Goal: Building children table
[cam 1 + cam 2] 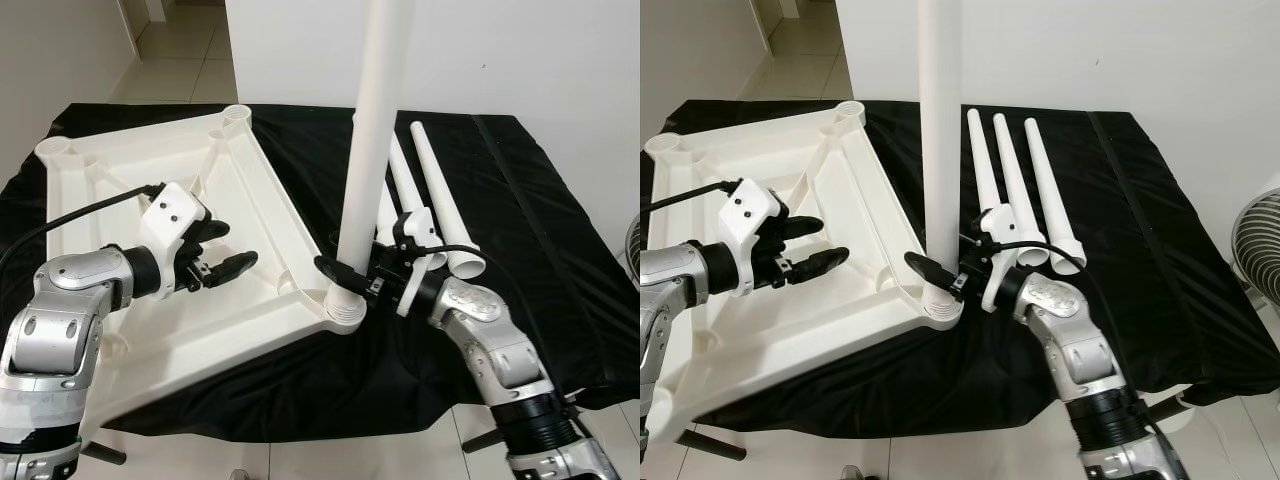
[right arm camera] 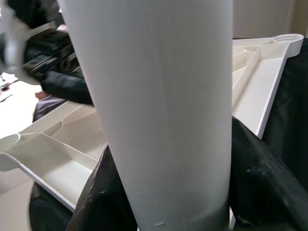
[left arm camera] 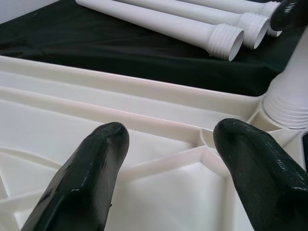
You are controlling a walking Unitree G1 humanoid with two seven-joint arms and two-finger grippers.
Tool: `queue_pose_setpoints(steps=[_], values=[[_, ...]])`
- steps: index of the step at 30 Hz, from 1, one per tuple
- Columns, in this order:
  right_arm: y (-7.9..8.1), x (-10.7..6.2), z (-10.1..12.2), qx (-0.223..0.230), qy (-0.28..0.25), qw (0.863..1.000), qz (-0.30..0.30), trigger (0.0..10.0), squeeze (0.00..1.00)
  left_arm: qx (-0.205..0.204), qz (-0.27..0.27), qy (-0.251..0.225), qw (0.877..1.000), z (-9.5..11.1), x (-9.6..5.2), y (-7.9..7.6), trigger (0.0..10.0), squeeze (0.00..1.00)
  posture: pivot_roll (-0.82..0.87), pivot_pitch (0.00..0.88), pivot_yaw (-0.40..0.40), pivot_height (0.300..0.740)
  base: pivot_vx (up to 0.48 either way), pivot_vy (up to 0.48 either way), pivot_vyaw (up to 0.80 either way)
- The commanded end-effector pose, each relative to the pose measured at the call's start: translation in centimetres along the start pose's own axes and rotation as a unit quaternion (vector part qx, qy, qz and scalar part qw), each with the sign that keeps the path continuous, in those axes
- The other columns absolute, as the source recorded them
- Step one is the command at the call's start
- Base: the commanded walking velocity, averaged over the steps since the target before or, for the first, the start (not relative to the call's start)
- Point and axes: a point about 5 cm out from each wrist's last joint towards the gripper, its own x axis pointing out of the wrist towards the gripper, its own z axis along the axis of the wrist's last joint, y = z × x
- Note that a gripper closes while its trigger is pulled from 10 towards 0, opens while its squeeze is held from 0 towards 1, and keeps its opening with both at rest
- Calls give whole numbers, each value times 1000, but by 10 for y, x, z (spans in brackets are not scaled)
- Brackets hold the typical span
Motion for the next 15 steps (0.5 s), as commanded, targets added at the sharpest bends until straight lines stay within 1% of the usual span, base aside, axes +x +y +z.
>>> queue_pose_setpoints(steps=[1, 4, 5, 6, 7, 10, 12, 13, 15], values=[[23, -17, -61, 90, 127, 987, 48, 10000, 0, 4, 52, 6, 999, 1, 0, 6, 10000, 0, 46, 133, 37, 740, 0, 0, 0], [21, -19, -62, 87, 133, 986, 52, 10000, 0, 4, 52, 6, 999, 1, 0, 7, 10000, 0, 47, 133, 37, 740, 0, 0, 0], [16, -22, -63, 75, 140, 986, 48, 10000, 0, 4, 53, 7, 999, 1, -1, 7, 10000, 0, 47, 133, 37, 740, 0, 0, 0], [11, -24, -64, 62, 148, 986, 39, 10000, 0, 5, 53, 7, 999, 1, -1, 7, 10000, 0, 48, 134, 36, 740, 0, 0, 0], [5, -23, -66, 47, 151, 987, 16, 10000, 0, 4, 53, 6, 999, 1, -1, 7, 10000, 0, 48, 134, 36, 740, 0, 0, 0], [2, -22, -67, 41, 151, 988, -1, 10000, 0, 4, 53, 6, 999, 1, -1, 7, 10000, 0, 48, 134, 36, 740, 0, 0, 0], [-5, -17, -68, 28, 143, 988, -49, 10000, 0, 4, 53, 6, 999, 0, -1, 7, 10000, 0, 49, 134, 34, 740, 0, 0, 0], [-5, -17, -68, 28, 143, 988, -49, 10000, 0, 4, 53, 6, 999, 0, -1, 7, 10000, 0, 49, 134, 34, 740, 0, 0, 0], [-8, -11, -67, 27, 124, 987, -102, 10000, 0, 3, 54, 6, 999, 0, -1, 7, 10000, 0, 49, 134, 32, 740, 0, 0, 0]])
